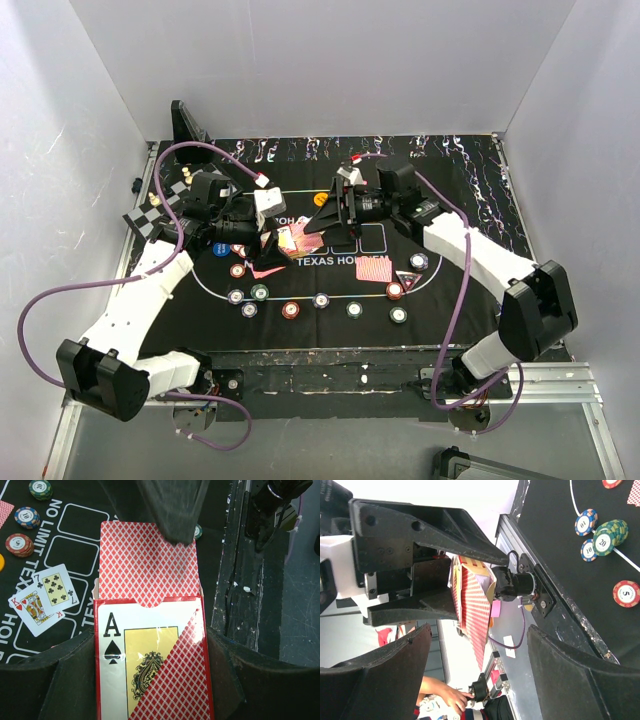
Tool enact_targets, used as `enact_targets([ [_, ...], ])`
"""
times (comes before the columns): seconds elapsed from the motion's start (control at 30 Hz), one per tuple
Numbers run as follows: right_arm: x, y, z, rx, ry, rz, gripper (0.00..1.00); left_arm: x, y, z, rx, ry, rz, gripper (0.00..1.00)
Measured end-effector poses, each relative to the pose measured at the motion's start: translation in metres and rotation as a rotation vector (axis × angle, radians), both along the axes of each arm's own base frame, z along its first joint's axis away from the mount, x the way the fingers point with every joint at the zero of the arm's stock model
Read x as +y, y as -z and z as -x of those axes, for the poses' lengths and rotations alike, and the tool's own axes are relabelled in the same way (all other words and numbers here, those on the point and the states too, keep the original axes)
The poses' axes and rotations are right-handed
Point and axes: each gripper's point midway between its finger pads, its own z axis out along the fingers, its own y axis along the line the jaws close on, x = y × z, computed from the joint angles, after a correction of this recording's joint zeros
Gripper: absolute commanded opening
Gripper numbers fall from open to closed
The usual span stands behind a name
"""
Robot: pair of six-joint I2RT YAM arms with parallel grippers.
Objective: Distribute texas hold em gaming equipment
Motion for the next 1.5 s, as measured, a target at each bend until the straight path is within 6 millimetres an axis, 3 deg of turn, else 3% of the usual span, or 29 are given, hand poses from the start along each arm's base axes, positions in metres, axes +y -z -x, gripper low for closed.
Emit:
enact_targets([
  [0.13,0.014,0.009,0.003,0.023,-0.033,0.013,0.77,0.0,0.001,-0.001,0.0,0.001,-0.002,0.0],
  [0.27,0.021,0.02,0.005,0.054,-0.053,0.03,0.57,0.0,0.001,-0.001,0.0,0.001,-0.002,0.0],
  [0.4,0.022,0.021,0.005,0.064,-0.054,0.031,0.48,0.0,0.001,-0.001,0.001,0.0,-0.002,0.0],
  [0.63,0.019,0.017,0.003,0.058,-0.047,0.016,0.44,0.0,0.001,-0.001,0.0,-0.002,-0.004,0.0],
  [0.93,-0.001,0.014,-0.003,0.047,0.004,0.004,0.41,0.0,0.0,-0.001,-0.003,0.0,0.0,0.0],
  [1.3,-0.015,0.007,-0.003,0.026,0.028,0.01,0.23,0.0,-0.002,0.0,-0.007,-0.001,0.004,0.0],
  [1.5,-0.023,0.002,-0.006,0.007,0.044,0.037,0.19,0.0,-0.002,0.0,-0.005,-0.003,0.004,0.0],
])
